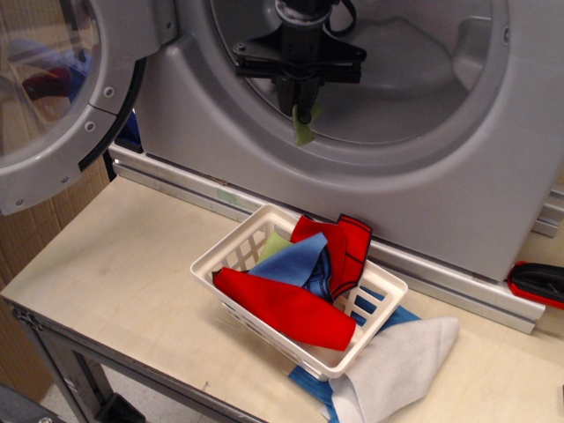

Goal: Take clothes out of laundry machine

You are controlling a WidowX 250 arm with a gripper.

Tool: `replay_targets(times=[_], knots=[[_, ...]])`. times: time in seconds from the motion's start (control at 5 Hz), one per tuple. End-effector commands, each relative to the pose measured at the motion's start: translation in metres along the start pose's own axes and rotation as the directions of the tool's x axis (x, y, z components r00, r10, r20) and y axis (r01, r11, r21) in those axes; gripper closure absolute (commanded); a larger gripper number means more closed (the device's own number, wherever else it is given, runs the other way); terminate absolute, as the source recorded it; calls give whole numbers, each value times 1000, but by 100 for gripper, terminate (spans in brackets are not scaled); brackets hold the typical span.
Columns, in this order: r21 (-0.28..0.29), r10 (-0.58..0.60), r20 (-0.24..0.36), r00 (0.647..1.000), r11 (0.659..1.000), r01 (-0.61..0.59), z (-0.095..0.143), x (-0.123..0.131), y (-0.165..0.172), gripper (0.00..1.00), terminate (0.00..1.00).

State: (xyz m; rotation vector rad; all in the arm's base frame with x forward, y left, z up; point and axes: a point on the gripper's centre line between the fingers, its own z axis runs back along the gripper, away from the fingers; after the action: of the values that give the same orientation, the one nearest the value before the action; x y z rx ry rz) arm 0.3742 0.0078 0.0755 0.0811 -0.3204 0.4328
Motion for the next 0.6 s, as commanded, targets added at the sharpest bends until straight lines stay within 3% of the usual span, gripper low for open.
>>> replay_targets(times=[0.0, 0.2, 0.4], knots=[[-100, 3, 45, 999, 995, 2, 39, -48, 17, 100, 0], [-81, -9, 14, 1000, 997, 10, 36, -80, 20, 100, 0], [-111, -29, -17, 999, 993, 27, 21, -102, 18, 100, 0]])
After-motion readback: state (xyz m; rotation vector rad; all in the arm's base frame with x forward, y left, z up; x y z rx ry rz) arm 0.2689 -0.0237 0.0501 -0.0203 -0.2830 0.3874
